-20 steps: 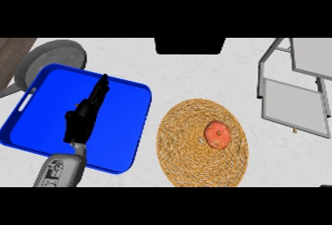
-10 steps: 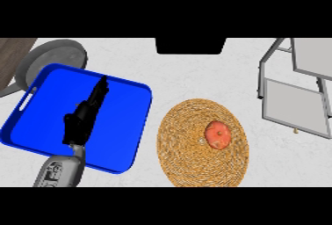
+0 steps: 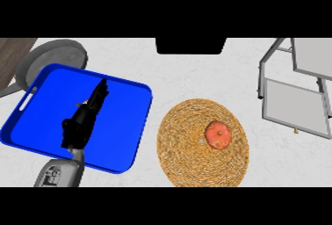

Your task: Pick the bell pepper from the placemat and place it in the tiered shelf

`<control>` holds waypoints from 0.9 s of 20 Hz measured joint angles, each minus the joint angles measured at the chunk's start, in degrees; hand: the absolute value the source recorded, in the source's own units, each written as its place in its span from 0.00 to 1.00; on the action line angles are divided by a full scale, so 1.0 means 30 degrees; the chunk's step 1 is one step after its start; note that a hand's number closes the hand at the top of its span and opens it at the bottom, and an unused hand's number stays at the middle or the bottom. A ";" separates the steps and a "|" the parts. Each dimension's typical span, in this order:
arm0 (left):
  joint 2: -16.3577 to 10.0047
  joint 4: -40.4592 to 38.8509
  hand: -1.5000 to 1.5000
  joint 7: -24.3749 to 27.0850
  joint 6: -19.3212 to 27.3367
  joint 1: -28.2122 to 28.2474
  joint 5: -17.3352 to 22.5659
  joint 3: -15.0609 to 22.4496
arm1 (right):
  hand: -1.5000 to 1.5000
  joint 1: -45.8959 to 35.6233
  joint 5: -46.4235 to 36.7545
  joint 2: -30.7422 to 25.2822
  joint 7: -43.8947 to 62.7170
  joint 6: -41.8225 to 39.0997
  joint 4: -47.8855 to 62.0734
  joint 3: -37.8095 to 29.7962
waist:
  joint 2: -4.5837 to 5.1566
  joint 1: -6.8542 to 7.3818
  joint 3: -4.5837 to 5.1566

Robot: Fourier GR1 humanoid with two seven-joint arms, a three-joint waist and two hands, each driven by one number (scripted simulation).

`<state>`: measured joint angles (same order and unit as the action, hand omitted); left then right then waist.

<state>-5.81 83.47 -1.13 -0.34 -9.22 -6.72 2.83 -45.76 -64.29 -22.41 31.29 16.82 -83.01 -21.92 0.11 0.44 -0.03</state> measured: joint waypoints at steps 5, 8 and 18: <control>0.0090 -0.0644 0.50 0.0379 0.0074 -0.0283 -0.0175 -0.0202 | 1.00 -0.0169 0.1600 -0.0599 -0.1445 0.1503 0.1702 -0.0510 | -0.0005 -0.0027 0.0012; 0.0114 -0.0356 0.50 -0.0111 -0.0042 -0.0558 -0.0135 -0.0245 | 1.00 -0.0323 0.2302 -0.1100 -0.2040 0.1936 0.2605 -0.0569 | -0.0020 -0.0033 0.0015; 0.0265 0.0234 0.50 -0.0375 -0.0012 -0.0067 -0.0342 -0.0083 | 0.00 0.1228 -0.0725 -0.2010 0.1985 0.2031 0.2612 -0.0964 | -0.0124 -0.0099 0.0099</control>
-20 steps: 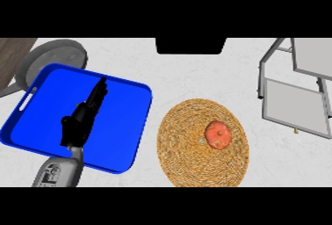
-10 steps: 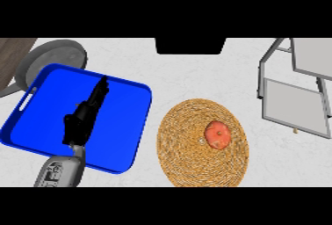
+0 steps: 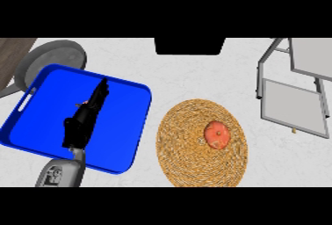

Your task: Pick the bell pepper from the placemat and place it in the tiered shelf

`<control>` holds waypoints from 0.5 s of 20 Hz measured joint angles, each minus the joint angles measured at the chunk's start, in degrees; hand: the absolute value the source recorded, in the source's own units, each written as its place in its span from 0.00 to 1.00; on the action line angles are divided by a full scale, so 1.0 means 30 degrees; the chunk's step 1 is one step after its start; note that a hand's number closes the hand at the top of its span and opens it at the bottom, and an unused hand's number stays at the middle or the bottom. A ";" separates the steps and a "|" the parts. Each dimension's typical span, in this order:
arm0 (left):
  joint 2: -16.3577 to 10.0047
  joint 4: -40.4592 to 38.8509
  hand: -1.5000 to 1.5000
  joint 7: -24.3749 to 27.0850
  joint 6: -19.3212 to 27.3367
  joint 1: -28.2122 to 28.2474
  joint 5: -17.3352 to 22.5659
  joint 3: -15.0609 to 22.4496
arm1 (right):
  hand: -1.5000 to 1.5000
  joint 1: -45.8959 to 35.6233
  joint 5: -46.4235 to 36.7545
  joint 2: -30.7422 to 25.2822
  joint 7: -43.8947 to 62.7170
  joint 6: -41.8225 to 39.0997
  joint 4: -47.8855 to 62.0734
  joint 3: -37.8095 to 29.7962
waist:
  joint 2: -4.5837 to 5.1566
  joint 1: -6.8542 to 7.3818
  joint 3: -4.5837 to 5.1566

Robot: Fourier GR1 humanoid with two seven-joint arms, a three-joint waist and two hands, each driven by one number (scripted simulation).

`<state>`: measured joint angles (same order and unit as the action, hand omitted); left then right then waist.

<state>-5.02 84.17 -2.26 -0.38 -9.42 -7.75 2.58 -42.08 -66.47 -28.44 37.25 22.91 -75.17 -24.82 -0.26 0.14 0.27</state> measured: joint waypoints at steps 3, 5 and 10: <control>-0.0058 -0.0362 0.50 0.0318 -0.0110 -0.0062 0.0037 -0.0190 | 0.00 0.0270 0.0897 0.0013 0.0232 0.0126 -0.0704 -0.0291 | 0.0012 -0.0023 -0.0010; -0.0219 -0.0524 0.50 0.0359 -0.0217 -0.0156 0.0168 -0.0472 | 0.00 0.0633 0.1737 0.0117 0.0259 0.0069 -0.1607 -0.0488 | 0.0013 -0.0056 -0.0018; -0.0237 -0.0459 0.50 0.0284 -0.0342 -0.0128 0.0191 -0.0574 | 0.00 0.0309 0.3650 -0.0270 0.0202 -0.0343 -0.2109 -0.0712 | 0.0040 -0.0024 -0.0047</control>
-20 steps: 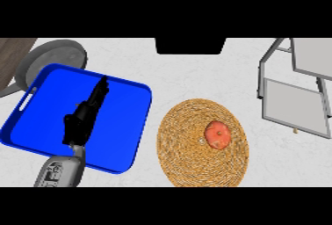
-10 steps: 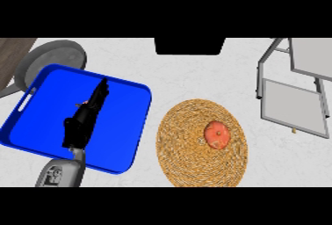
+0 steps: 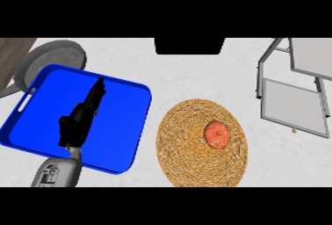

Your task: Pick the bell pepper from the placemat and place it in the tiered shelf

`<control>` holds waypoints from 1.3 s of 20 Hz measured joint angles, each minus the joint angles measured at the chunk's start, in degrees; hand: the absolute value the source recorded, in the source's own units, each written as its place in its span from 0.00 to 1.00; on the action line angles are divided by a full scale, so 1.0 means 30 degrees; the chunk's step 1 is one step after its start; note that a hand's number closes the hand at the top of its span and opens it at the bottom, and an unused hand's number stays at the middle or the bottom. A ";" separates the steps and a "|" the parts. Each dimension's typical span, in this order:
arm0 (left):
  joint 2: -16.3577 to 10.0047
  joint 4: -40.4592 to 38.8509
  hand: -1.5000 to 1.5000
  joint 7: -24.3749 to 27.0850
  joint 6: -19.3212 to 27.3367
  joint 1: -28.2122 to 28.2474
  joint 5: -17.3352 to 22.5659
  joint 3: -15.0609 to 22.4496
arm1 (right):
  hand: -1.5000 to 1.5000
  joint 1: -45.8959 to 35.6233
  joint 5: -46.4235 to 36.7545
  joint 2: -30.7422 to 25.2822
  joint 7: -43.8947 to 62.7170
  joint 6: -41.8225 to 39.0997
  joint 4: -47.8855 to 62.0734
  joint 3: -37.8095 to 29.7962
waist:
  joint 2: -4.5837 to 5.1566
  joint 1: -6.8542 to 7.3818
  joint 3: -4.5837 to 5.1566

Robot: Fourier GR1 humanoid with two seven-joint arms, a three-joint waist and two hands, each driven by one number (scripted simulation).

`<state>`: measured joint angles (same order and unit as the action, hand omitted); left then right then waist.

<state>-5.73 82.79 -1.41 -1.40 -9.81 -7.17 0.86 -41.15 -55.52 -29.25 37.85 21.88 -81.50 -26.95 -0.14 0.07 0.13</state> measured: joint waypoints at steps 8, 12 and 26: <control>0.0204 0.0100 0.50 0.0108 0.0134 0.0114 -0.0289 0.0115 | 0.00 -0.0358 0.2572 -0.0746 -0.0163 0.0130 -0.1211 -0.0852 | 0.0013 -0.0029 -0.0030; 0.0332 -0.0125 0.50 0.0148 0.0178 0.0040 -0.0341 0.0154 | 0.00 -0.0990 0.3475 -0.1386 0.0773 0.0562 -0.2363 -0.2152 | -0.0002 -0.0112 -0.0035; 0.0111 0.0849 0.50 -0.0390 0.0298 0.0781 -0.0267 -0.0189 | 0.00 0.4307 0.8554 -0.4965 0.6170 -0.6959 -0.8343 -0.9938 | -0.0208 -0.0898 -0.0047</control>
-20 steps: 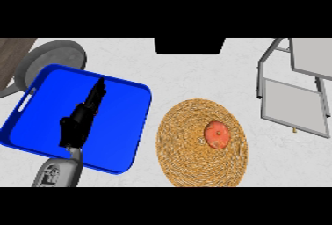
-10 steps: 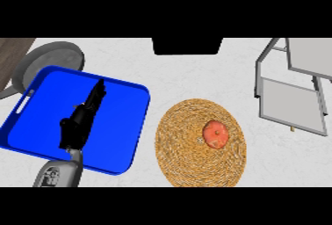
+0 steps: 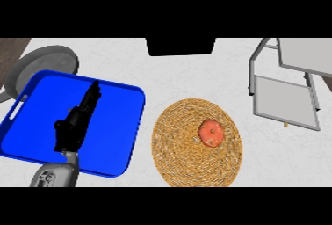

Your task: Pick the bell pepper from the placemat and place it in the tiered shelf

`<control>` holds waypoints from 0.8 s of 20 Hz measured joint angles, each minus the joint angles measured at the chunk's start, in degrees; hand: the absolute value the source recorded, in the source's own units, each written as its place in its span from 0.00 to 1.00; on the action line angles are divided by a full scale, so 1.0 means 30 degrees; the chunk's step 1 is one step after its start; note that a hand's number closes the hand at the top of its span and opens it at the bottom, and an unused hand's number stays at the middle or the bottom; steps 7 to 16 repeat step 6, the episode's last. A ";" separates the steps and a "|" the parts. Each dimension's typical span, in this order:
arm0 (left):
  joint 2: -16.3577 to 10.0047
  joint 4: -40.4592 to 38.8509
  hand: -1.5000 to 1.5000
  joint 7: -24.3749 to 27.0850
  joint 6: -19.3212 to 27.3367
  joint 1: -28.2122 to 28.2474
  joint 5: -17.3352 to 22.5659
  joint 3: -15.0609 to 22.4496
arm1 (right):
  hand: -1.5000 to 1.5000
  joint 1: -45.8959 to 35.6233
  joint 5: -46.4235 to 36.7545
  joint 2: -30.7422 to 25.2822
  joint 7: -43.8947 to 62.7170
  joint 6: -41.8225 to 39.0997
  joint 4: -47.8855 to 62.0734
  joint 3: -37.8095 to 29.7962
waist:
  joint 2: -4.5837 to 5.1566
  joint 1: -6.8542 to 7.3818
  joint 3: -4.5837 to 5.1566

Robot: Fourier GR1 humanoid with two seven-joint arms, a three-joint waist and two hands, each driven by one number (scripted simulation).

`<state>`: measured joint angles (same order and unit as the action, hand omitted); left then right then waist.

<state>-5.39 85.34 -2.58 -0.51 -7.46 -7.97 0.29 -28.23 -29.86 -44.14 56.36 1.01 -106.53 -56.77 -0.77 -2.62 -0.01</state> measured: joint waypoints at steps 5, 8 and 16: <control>0.0016 0.0032 0.50 0.0287 0.0062 0.0444 0.0003 -0.0081 | 0.00 0.3102 0.3505 -0.0454 -0.0627 -0.3627 -0.0997 -0.4406 | -0.0043 -0.0267 -0.0013; -0.0050 -0.0085 0.50 0.0251 0.0052 0.0205 0.0049 -0.0208 | 0.00 0.3616 0.4249 -0.0488 -0.0929 -0.4267 -0.0866 -0.5399 | -0.0038 -0.0306 -0.0007; -0.0050 -0.0085 0.50 0.0251 0.0052 0.0205 0.0049 -0.0208 | 0.00 0.3616 0.4249 -0.0488 -0.0929 -0.4267 -0.0866 -0.5399 | -0.0038 -0.0306 -0.0007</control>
